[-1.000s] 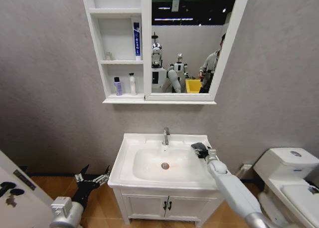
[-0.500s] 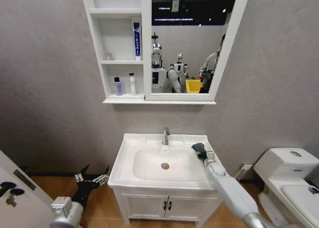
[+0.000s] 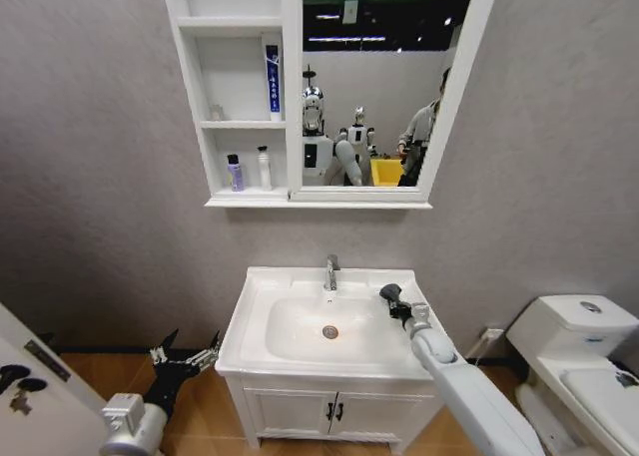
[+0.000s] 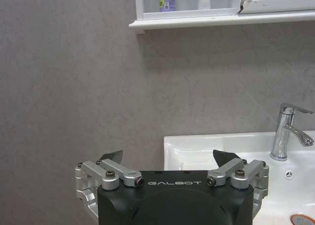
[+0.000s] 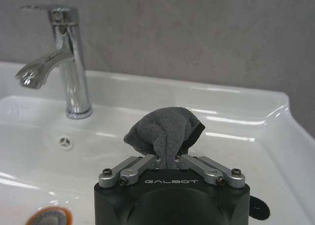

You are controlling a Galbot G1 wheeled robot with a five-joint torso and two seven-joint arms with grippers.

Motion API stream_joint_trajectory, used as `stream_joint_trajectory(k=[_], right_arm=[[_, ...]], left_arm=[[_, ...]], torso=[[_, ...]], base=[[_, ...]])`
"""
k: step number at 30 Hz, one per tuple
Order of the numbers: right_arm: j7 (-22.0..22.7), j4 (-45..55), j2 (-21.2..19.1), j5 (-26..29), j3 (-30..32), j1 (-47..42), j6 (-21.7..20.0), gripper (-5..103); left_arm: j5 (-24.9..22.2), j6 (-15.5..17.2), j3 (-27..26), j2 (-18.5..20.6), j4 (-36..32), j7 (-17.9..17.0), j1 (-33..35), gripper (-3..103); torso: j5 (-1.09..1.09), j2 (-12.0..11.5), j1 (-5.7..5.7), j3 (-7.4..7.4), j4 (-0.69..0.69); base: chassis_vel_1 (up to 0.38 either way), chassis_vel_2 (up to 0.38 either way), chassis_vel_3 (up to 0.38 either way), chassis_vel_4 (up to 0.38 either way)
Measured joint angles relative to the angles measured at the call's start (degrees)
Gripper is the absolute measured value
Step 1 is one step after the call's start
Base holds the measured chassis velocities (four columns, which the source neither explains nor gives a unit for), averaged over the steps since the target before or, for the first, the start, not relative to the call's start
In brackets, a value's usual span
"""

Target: Move facial cleanser and shampoo from washbasin to cabinet, then wipe washbasin with towel.

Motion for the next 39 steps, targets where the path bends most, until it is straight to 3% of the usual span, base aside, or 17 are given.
stream_joint_trajectory(k=[2, 7, 14, 18, 21, 24, 25, 26, 27, 30, 36, 39], right_arm=[[2.1, -2.1, 1.7, -0.1, -3.0, 0.2, -1.0, 5], [2.7, -8.5, 3.5, -3.7, -6.8, 2.9, -1.4, 5], [5.4, -13.2, 2.4, -2.4, -10.3, 6.4, -4.8, 5], [4.9, -17.6, 4.2, -2.6, -10.9, 8.8, -6.3, 5], [4.8, -19.3, 5.4, -0.1, -11.9, 10.3, -7.1, 5], [6.2, -20.4, 8.8, 10.5, -13.6, 13.1, -10.0, 5], [6.2, -20.4, 8.8, 10.5, -13.6, 13.1, -10.0, 5], [7.3, -20.8, 10.6, 15.6, -14.4, 14.5, -11.3, 5], [7.8, -21.3, 11.5, 17.4, -14.8, 15.2, -11.6, 5], [8.4, -24.6, 14.9, 21.0, -16.7, 17.6, -12.1, 5], [8.4, -29.2, 19.5, 22.8, -18.9, 19.8, -11.9, 5], [8.0, -28.6, 22.1, 24.5, -19.2, 19.7, -11.8, 5]], left_arm=[[0.0, 0.0, 0.0, 0.0, 0.0, 0.0, 0.0, 100], [0.0, 0.0, 0.0, 0.0, 0.0, 0.0, 0.0, 100], [0.0, 0.0, 0.0, 0.0, 0.0, 0.0, 0.0, 100], [0.0, 0.0, 0.0, 0.0, 0.0, 0.0, 0.0, 100], [0.0, 0.0, 0.0, 0.0, 0.0, 0.0, 0.0, 100], [0.0, 0.0, 0.0, 0.0, 0.0, 0.0, 0.0, 100], [0.0, 0.0, 0.0, 0.0, 0.0, 0.0, 0.0, 100], [0.0, 0.0, 0.0, 0.0, 0.0, 0.0, 0.0, 100], [0.0, 0.0, 0.0, 0.0, 0.0, 0.0, 0.0, 100], [0.0, 0.0, 0.0, 0.0, 0.0, 0.0, 0.0, 100], [0.0, 0.0, 0.0, 0.0, 0.0, 0.0, 0.0, 100], [0.0, 0.0, 0.0, 0.0, 0.0, 0.0, 0.0, 100]], torso=[[0.02, 0.0, 0.00, 0.01, 0.01], [0.02, 0.0, 0.01, 0.01, 0.01], [-0.01, 0.0, 0.01, 0.00, -0.01], [0.00, 0.0, 0.00, 0.00, 0.01], [-0.02, 0.0, 0.00, 0.00, 0.00], [0.01, 0.0, 0.01, 0.01, -0.02], [0.01, 0.0, 0.01, 0.01, -0.02], [0.01, 0.0, 0.01, 0.01, 0.00], [0.01, 0.0, 0.01, 0.01, 0.01], [0.00, 0.0, 0.01, 0.01, 0.01], [-0.06, 0.0, 0.00, -0.01, -0.05], [0.02, 0.0, 0.01, 0.00, 0.02]], base=[[0.000, 0.000, 0.000, 0.000], [0.000, 0.000, 0.000, 0.000], [0.000, 0.000, 0.000, 0.000], [0.000, 0.000, 0.000, 0.000], [0.000, 0.000, 0.000, 0.000], [0.000, 0.000, 0.000, 0.000], [0.000, 0.000, 0.000, 0.000], [0.000, 0.000, 0.000, 0.000], [0.000, 0.000, 0.000, 0.000], [0.000, 0.000, 0.000, 0.000], [0.000, 0.000, 0.000, 0.000], [0.000, 0.000, 0.000, 0.000]])
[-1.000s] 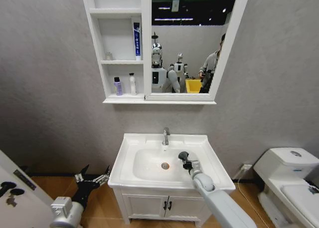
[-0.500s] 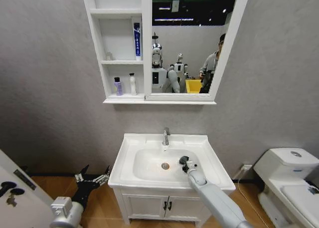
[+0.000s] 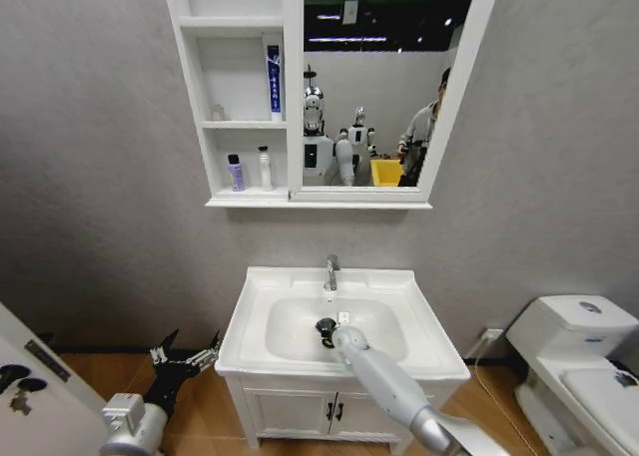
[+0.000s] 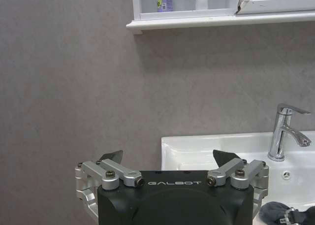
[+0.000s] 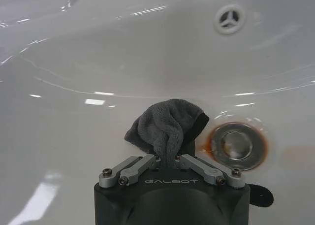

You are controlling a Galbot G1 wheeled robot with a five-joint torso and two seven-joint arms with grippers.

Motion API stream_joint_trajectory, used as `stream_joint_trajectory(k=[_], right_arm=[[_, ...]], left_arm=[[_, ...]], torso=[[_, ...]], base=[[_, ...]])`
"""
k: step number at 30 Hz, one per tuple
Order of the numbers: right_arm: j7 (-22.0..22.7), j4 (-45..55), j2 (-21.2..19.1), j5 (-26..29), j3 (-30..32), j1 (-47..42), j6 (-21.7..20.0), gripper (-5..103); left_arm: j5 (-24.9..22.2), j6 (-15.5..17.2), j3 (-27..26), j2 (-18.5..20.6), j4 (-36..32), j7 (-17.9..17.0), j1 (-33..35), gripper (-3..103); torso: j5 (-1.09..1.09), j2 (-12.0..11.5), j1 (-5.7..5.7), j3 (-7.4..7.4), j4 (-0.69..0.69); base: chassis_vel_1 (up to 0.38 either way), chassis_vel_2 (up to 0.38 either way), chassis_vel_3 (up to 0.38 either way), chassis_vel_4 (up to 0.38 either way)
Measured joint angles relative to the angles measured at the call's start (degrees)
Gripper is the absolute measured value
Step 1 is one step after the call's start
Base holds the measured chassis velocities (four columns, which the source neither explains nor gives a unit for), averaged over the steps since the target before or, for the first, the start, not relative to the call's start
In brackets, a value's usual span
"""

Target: Move facial cleanser and shampoo from washbasin to cabinet, then wipe washbasin with towel.

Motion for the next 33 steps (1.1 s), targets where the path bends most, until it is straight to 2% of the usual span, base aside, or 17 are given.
stream_joint_trajectory(k=[4, 5, 7, 8, 12, 16, 19, 22, 26, 29, 31, 33], right_arm=[[0.5, 0.8, 0.1, -1.6, 0.5, -0.5, 0.1, 5], [1.0, 0.8, -0.6, -4.0, 0.9, -0.6, 0.1, 5], [1.4, 0.3, -3.1, -9.7, 1.8, -0.8, 1.0, 5], [1.4, 0.3, -3.1, -9.7, 1.8, -0.8, 1.0, 5], [1.0, 1.4, -7.2, -14.7, 3.5, -2.1, 1.7, 5], [0.8, 3.0, -7.7, -13.5, 3.8, -3.2, 1.9, 5], [1.2, 3.7, -5.0, -8.0, 2.0, -3.2, 1.3, 5], [1.4, 3.6, -2.6, -5.8, 0.8, -2.7, 1.2, 5], [2.1, 2.9, -0.3, -5.8, 0.6, -2.4, 1.4, 5], [2.9, 3.0, -1.5, -7.0, 1.8, -2.7, 1.5, 5], [2.8, 4.3, -4.6, -8.8, 3.7, -4.0, 1.6, 5], [2.5, 4.9, -5.8, -9.7, 4.6, -4.5, 1.8, 5]], left_arm=[[0.0, 0.0, 0.0, 0.0, 0.0, 0.0, 0.0, 100], [0.0, 0.0, 0.0, 0.0, 0.0, 0.0, 0.0, 100], [0.0, 0.0, 0.0, 0.0, 0.0, 0.0, 0.0, 100], [0.0, 0.0, 0.0, 0.0, 0.0, 0.0, 0.0, 100], [0.0, 0.0, 0.0, 0.0, 0.0, 0.0, 0.0, 100], [0.0, 0.0, 0.0, 0.0, 0.0, 0.0, 0.0, 100], [0.0, 0.0, 0.0, 0.0, 0.0, 0.0, 0.0, 100], [0.0, 0.0, 0.0, 0.0, 0.0, 0.0, 0.0, 100], [0.0, 0.0, 0.0, 0.0, 0.0, 0.0, 0.0, 100], [0.0, 0.0, 0.0, 0.0, 0.0, 0.0, 0.0, 100], [0.0, 0.0, 0.0, 0.0, 0.0, 0.0, 0.0, 100], [0.0, 0.0, 0.0, 0.0, 0.0, 0.0, 0.0, 100]], torso=[[0.00, 0.0, 0.00, 0.01, 0.02], [0.04, 0.0, 0.00, 0.01, 0.06], [-0.01, 0.0, 0.00, 0.01, -0.02], [-0.01, 0.0, 0.00, 0.01, -0.02], [-0.02, 0.0, 0.00, 0.01, -0.04], [-0.02, 0.0, 0.00, 0.02, -0.06], [0.00, 0.0, 0.00, 0.02, -0.03], [-0.02, 0.0, 0.00, 0.01, -0.01], [-0.01, 0.0, 0.00, 0.01, 0.00], [0.02, 0.0, 0.00, 0.01, 0.04], [-0.02, 0.0, 0.00, 0.01, -0.02], [0.00, 0.0, 0.01, 0.01, -0.03]], base=[[0.000, 0.000, 0.000, 0.000], [0.000, 0.000, 0.000, 0.000], [0.000, 0.000, 0.000, 0.000], [0.000, 0.000, 0.000, 0.000], [0.000, 0.000, 0.000, 0.000], [0.000, 0.000, 0.000, 0.000], [0.000, 0.000, 0.000, 0.000], [0.000, 0.000, 0.000, 0.000], [0.000, 0.000, 0.000, 0.000], [0.000, 0.000, 0.000, 0.000], [0.000, 0.000, 0.000, 0.000], [0.000, 0.000, 0.000, 0.000]])
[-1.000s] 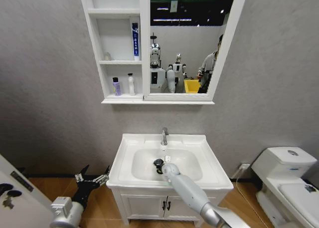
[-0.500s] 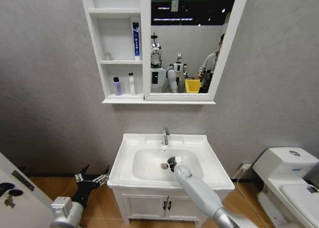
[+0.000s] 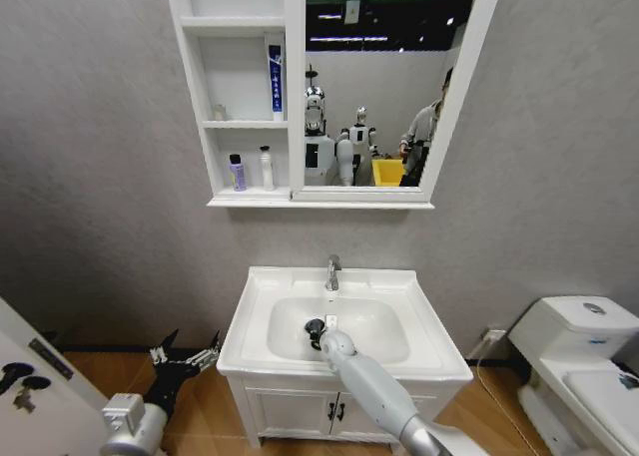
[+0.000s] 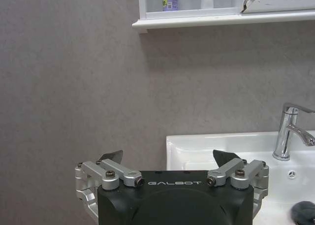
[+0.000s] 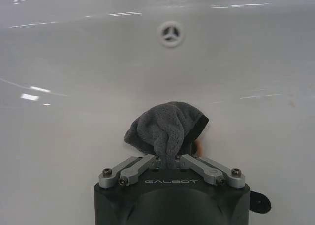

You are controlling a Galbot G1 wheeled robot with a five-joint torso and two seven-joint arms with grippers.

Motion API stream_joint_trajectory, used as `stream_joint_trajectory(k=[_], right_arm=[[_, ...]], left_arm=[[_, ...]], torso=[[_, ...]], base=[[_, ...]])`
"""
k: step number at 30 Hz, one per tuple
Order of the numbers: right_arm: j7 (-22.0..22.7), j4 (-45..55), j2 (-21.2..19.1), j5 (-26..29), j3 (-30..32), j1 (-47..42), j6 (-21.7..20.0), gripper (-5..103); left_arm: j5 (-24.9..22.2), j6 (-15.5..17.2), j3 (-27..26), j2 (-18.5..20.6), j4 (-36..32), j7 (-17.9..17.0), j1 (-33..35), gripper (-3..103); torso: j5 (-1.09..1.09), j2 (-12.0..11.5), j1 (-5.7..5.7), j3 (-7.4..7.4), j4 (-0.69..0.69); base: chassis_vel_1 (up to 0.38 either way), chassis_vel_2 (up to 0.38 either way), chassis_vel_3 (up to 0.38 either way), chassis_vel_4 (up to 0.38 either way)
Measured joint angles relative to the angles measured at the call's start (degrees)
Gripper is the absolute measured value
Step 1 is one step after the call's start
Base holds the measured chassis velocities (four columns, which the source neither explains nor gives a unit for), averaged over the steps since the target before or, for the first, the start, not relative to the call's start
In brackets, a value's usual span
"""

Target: Move facial cleanser and shampoo from washbasin to cabinet, then wipe washbasin with towel.

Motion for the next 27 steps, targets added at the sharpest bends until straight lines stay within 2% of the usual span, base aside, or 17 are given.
stream_joint_trajectory(k=[3, 8, 10, 11, 13, 14, 15, 17, 18, 19, 22, 27], right_arm=[[-1.5, 1.8, -3.3, -2.8, 2.1, -1.7, 0.8, 5], [-2.0, 1.4, -2.0, -2.0, 0.3, -1.0, 0.8, 5], [-2.1, -0.4, 1.3, -0.9, -2.4, 0.6, 0.9, 5], [-2.1, -0.4, 1.3, -0.9, -2.4, 0.6, 0.9, 5], [-2.3, -2.6, 5.7, -0.3, -5.2, 2.7, 1.6, 5], [-2.3, -2.6, 5.7, -0.3, -5.2, 2.7, 1.6, 5], [-2.6, -3.6, 8.3, 0.4, -6.4, 3.8, 2.4, 5], [-2.9, -3.8, 9.3, 0.8, -6.6, 4.2, 3.0, 5], [-3.0, -3.7, 13.1, 3.4, -6.9, 5.2, 4.4, 5], [-1.8, -2.9, 14.4, 5.0, -6.9, 5.4, 4.4, 5], [-0.3, -1.8, 14.7, 6.7, -7.3, 5.4, 4.1, 5], [2.5, -0.6, 12.2, 8.1, -5.4, 3.8, 4.0, 5]], left_arm=[[0.0, 0.0, 0.0, 0.0, 0.0, 0.0, 0.0, 100], [0.0, 0.0, 0.0, 0.0, 0.0, 0.0, 0.0, 100], [0.0, 0.0, 0.0, 0.0, 0.0, 0.0, 0.0, 100], [0.0, 0.0, 0.0, 0.0, 0.0, 0.0, 0.0, 100], [0.0, 0.0, 0.0, 0.0, 0.0, 0.0, 0.0, 100], [0.0, 0.0, 0.0, 0.0, 0.0, 0.0, 0.0, 100], [0.0, 0.0, 0.0, 0.0, 0.0, 0.0, 0.0, 100], [0.0, 0.0, 0.0, 0.0, 0.0, 0.0, 0.0, 100], [0.0, 0.0, 0.0, 0.0, 0.0, 0.0, 0.0, 100], [0.0, 0.0, 0.0, 0.0, 0.0, 0.0, 0.0, 100], [0.0, 0.0, 0.0, 0.0, 0.0, 0.0, 0.0, 100], [0.0, 0.0, 0.0, 0.0, 0.0, 0.0, 0.0, 100]], torso=[[-0.03, 0.0, 0.00, 0.00, -0.04], [-0.02, 0.0, 0.00, 0.00, -0.03], [0.00, 0.0, 0.00, 0.00, 0.02], [0.00, 0.0, 0.00, 0.00, 0.02], [-0.03, 0.0, 0.00, 0.00, 0.03], [-0.03, 0.0, 0.00, 0.00, 0.03], [-0.01, 0.0, 0.00, 0.00, 0.03], [-0.04, 0.0, 0.00, 0.00, 0.03], [-0.02, 0.0, 0.00, -0.01, 0.03], [-0.03, 0.0, 0.00, -0.01, 0.02], [-0.04, 0.0, 0.00, -0.01, 0.00], [-0.01, 0.0, 0.00, -0.01, 0.03]], base=[[0.000, 0.000, 0.000, 0.000], [0.000, 0.000, 0.000, 0.000], [0.000, 0.000, 0.000, 0.000], [0.000, 0.000, 0.000, 0.000], [0.000, 0.000, 0.000, 0.000], [0.000, 0.000, 0.000, 0.000], [0.000, 0.000, 0.000, 0.000], [0.000, 0.000, 0.000, 0.000], [0.000, 0.000, 0.000, 0.000], [0.000, 0.000, 0.000, 0.000], [0.000, 0.000, 0.000, 0.000], [0.000, 0.000, 0.000, 0.000]])
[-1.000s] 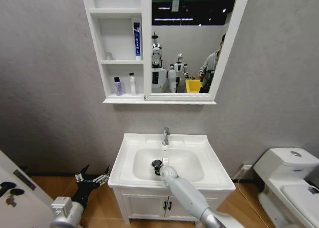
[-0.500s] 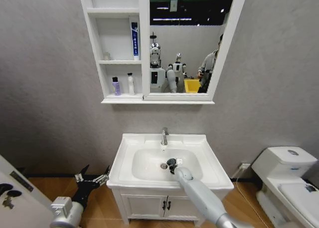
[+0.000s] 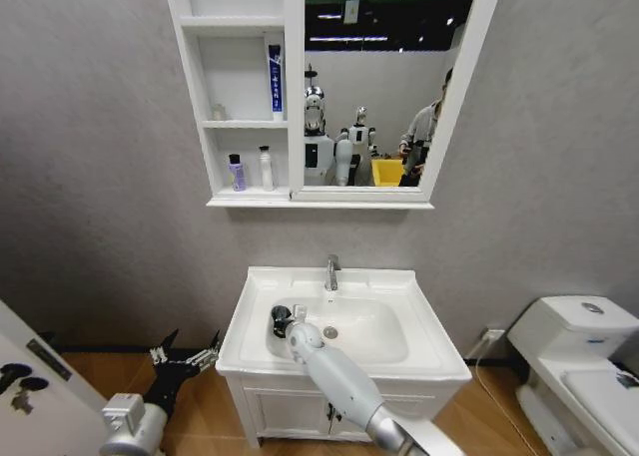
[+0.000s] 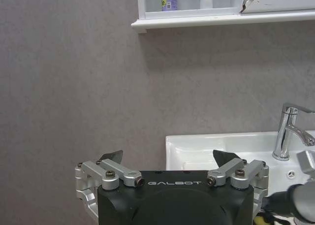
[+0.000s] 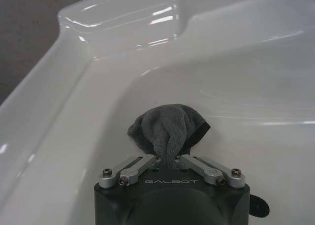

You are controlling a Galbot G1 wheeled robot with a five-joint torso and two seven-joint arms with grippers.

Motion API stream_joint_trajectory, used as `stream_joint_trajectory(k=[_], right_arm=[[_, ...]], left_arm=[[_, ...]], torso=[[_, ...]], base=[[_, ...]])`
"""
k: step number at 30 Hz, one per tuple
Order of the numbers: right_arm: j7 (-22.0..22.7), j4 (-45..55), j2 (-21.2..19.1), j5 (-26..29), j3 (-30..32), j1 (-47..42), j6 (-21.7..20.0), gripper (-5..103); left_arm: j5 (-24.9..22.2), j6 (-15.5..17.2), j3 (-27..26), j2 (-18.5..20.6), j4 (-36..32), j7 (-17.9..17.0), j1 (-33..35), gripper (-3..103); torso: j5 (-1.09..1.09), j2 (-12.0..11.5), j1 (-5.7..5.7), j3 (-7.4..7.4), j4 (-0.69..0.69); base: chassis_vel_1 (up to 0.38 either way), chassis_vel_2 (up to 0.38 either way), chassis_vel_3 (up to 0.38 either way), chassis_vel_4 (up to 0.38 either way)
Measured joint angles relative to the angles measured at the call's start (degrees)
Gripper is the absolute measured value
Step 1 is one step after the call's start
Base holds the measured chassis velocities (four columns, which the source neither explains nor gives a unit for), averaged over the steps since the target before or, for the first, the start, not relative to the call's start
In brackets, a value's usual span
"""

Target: Move facial cleanser and shampoo from washbasin to cabinet, then wipe washbasin with towel.

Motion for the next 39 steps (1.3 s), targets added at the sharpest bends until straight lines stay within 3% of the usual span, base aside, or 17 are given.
stream_joint_trajectory(k=[9, 14, 16, 17, 19, 22, 23, 27, 33, 39], right_arm=[[4.3, 5.9, -12.7, -0.2, 7.3, -5.6, -2.8, 5], [5.2, 7.8, -16.6, -0.2, 9.8, -6.7, -3.5, 5], [5.6, 9.8, -21.4, -1.7, 11.9, -7.9, -3.5, 5], [5.6, 9.8, -21.4, -1.7, 11.9, -7.9, -3.5, 5], [5.9, 12.4, -25.5, -2.4, 13.7, -9.1, -3.4, 5], [5.8, 13.4, -26.7, -3.8, 14.4, -9.7, -2.8, 5], [5.4, 14.9, -28.1, -6.6, 15.5, -10.6, -1.8, 5], [4.9, 20.3, -30.9, -9.6, 18.7, -13.1, -1.1, 5], [1.9, 22.7, -33.8, -8.9, 20.1, -13.2, -0.9, 5], [-4.1, 17.0, -34.1, -6.7, 19.8, -8.5, 0.4, 5]], left_arm=[[0.0, 0.0, 0.0, 0.0, 0.0, 0.0, 0.0, 100], [0.0, 0.0, 0.0, 0.0, 0.0, 0.0, 0.0, 100], [0.0, 0.0, 0.0, 0.0, 0.0, 0.0, 0.0, 100], [0.0, 0.0, 0.0, 0.0, 0.0, 0.0, 0.0, 100], [0.0, 0.0, 0.0, 0.0, 0.0, 0.0, 0.0, 100], [0.0, 0.0, 0.0, 0.0, 0.0, 0.0, 0.0, 100], [0.0, 0.0, 0.0, 0.0, 0.0, 0.0, 0.0, 100], [0.0, 0.0, 0.0, 0.0, 0.0, 0.0, 0.0, 100], [0.0, 0.0, 0.0, 0.0, 0.0, 0.0, 0.0, 100], [0.0, 0.0, 0.0, 0.0, 0.0, 0.0, 0.0, 100]], torso=[[0.02, 0.0, 0.00, 0.00, -0.03], [0.03, 0.0, -0.01, 0.00, -0.02], [0.03, 0.0, 0.00, 0.00, -0.02], [0.03, 0.0, 0.00, 0.00, -0.02], [0.02, 0.0, -0.01, -0.01, -0.01], [0.05, 0.0, -0.01, 0.00, 0.02], [0.06, 0.0, -0.01, 0.00, 0.05], [-0.04, 0.0, -0.01, 0.00, -0.04], [0.00, 0.0, -0.01, 0.00, -0.05], [0.01, 0.0, -0.01, 0.00, -0.02]], base=[[0.000, 0.000, 0.000, 0.000], [0.000, 0.000, 0.000, 0.000], [0.000, 0.000, 0.000, 0.000], [0.000, 0.000, 0.000, 0.000], [0.000, 0.000, 0.000, 0.000], [0.000, 0.000, 0.000, 0.000], [0.000, 0.000, 0.000, 0.000], [0.000, 0.000, 0.000, 0.000], [0.000, 0.000, 0.000, 0.000], [0.000, 0.000, 0.000, 0.000]])
